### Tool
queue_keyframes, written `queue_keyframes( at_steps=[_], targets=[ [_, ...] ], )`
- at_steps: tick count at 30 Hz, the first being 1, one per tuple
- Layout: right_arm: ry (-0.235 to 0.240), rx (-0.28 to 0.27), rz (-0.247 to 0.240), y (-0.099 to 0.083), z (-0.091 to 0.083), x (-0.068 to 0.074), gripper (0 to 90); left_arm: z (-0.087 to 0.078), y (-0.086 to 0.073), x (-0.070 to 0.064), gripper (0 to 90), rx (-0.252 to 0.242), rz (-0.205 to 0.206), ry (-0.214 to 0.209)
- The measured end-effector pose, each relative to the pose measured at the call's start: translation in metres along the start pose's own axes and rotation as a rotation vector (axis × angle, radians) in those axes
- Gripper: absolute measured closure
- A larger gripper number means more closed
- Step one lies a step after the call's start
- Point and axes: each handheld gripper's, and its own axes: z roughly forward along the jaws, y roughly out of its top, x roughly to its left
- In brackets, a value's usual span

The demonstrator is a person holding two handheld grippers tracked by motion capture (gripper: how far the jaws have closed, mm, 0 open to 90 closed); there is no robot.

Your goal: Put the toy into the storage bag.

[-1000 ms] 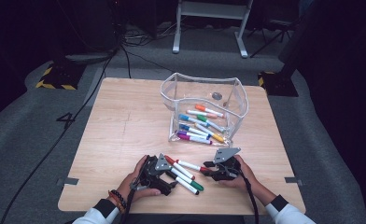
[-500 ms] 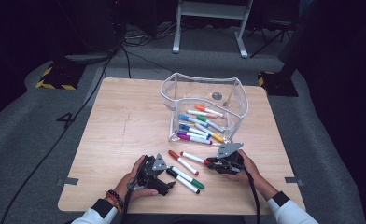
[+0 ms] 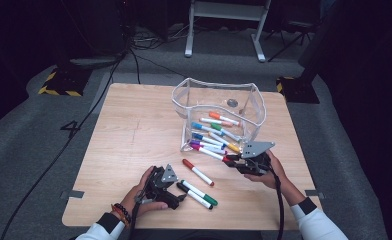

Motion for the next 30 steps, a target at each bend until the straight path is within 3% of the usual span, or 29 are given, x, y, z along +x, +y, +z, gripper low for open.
queue_keyframes(
  at_steps=[15,20,30],
  targets=[
    [-0.026,-0.104,-0.079,0.059,-0.041,-0.014,75.4,0.0,0.0,0.0,2.6,0.0,0.0,0.0],
    [-0.046,-0.106,-0.12,0.08,-0.05,-0.017,75.4,0.0,0.0,0.0,2.6,0.0,0.0,0.0],
    [-0.094,-0.132,-0.13,0.105,-0.079,-0.039,75.4,0.0,0.0,0.0,2.5,0.001,0.0,-0.001]
  ],
)
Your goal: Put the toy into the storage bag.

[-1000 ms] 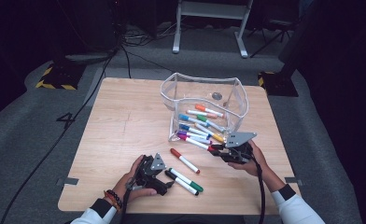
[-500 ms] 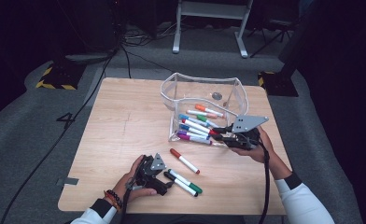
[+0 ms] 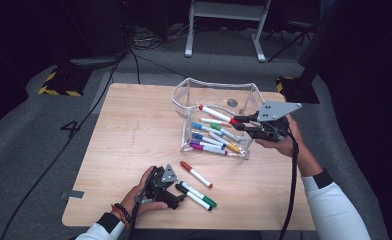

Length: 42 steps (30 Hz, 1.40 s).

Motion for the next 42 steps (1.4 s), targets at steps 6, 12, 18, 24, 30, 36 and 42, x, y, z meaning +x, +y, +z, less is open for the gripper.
queue_keyframes(
  at_steps=[6,12,18,24,30,36,42],
  targets=[
    [-0.03,0.057,0.012,0.011,0.007,-0.026,75.4,0.0,0.0,0.0,2.5,0.0,0.003,-0.001],
    [-0.02,0.13,0.055,0.001,0.032,-0.056,75.4,0.0,0.0,0.001,2.5,-0.001,0.005,-0.004],
    [0.012,0.227,0.103,-0.013,0.058,-0.075,75.3,0.0,0.0,0.001,2.6,-0.001,0.006,-0.005],
    [0.025,0.326,0.139,-0.018,0.072,-0.081,75.3,0.0,0.0,0.0,2.7,-0.001,0.005,-0.004],
    [0.088,0.424,0.154,-0.016,0.08,-0.076,75.3,0.0,0.0,0.0,2.7,-0.001,0.005,-0.005],
    [0.186,0.474,0.158,-0.016,0.082,-0.075,74.4,0.0,0.0,0.001,2.7,-0.002,0.008,-0.007],
    [0.12,0.47,0.154,-0.015,0.081,-0.075,58.5,0.0,0.0,0.001,2.6,-0.002,0.009,-0.008]
  ],
)
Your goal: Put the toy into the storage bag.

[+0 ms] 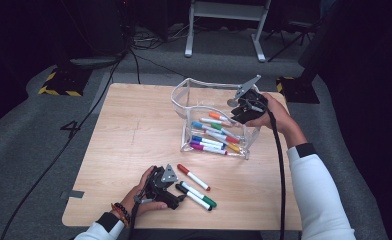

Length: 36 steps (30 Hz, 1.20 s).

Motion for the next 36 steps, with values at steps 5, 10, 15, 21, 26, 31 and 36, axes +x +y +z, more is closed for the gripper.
queue_keyframes(
  at_steps=[5,10,15,21,26,31,36],
  targets=[
    [-0.063,-0.057,0.021,-0.002,-0.008,-0.001,49.8,0.0,0.0,0.0,2.7,0.0,0.001,0.0],
    [-0.103,-0.189,0.07,-0.006,-0.032,0.007,44.9,-0.002,-0.002,0.0,2.7,0.002,0.013,-0.011],
    [-0.12,-0.334,0.065,-0.022,-0.059,0.031,42.0,-0.005,-0.006,0.001,2.9,0.001,0.04,-0.041],
    [-0.142,-0.412,0.054,-0.047,-0.08,0.06,40.3,-0.009,-0.009,0.003,3.0,0.002,0.04,-0.039],
    [-0.139,-0.425,0.045,-0.067,-0.081,0.08,37.8,-0.014,-0.016,0.006,3.0,0.001,0.04,-0.039],
    [-0.118,-0.432,0.035,-0.084,-0.071,0.101,34.6,-0.017,-0.018,0.006,2.9,0.002,0.032,-0.031],
    [-0.06,-0.447,0.059,-0.094,-0.048,0.121,32.1,-0.016,-0.018,0.006,2.8,-0.001,0.026,-0.027]
  ],
)
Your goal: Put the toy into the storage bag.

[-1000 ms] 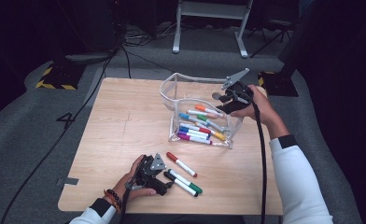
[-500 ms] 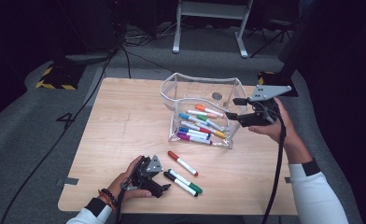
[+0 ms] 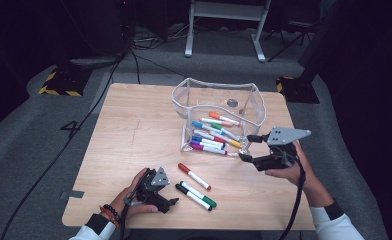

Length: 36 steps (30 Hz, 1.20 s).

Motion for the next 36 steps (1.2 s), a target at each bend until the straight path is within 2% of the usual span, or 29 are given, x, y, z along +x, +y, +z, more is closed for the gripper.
queue_keyframes(
  at_steps=[5,9,13,15,17,22,27,31,34,36],
  targets=[
    [0.052,0.052,-0.004,-0.025,0.03,0.022,32.2,0.0,0.0,0.0,2.7,0.003,-0.001,0.001],
    [0.095,0.107,-0.002,-0.042,0.058,0.033,32.5,0.001,0.001,0.0,2.5,0.002,0.002,-0.002],
    [0.134,0.131,-0.013,-0.046,0.084,0.041,33.0,0.001,0.002,0.001,2.4,0.003,0.005,-0.003],
    [0.152,0.113,-0.013,-0.046,0.097,0.043,34.5,0.001,0.002,0.001,2.3,0.003,0.006,-0.004],
    [0.19,0.104,-0.012,-0.045,0.11,0.046,36.6,0.001,0.002,0.001,2.3,0.003,0.006,-0.004],
    [0.234,0.126,-0.027,-0.04,0.144,0.056,41.3,0.001,0.001,0.001,2.4,0.002,0.008,-0.006],
    [0.221,0.14,-0.079,-0.036,0.171,0.063,45.8,0.0,0.001,0.001,2.4,0.006,0.005,-0.004],
    [0.201,0.165,-0.077,-0.036,0.19,0.062,47.0,-0.001,0.0,0.001,2.4,0.004,0.002,-0.001],
    [0.2,0.174,-0.047,-0.036,0.2,0.06,47.9,-0.001,-0.001,0.001,2.4,0.003,0.004,-0.001],
    [0.164,0.187,-0.053,-0.037,0.204,0.059,49.4,-0.001,-0.001,0.001,2.4,0.002,0.004,-0.001]
  ],
)
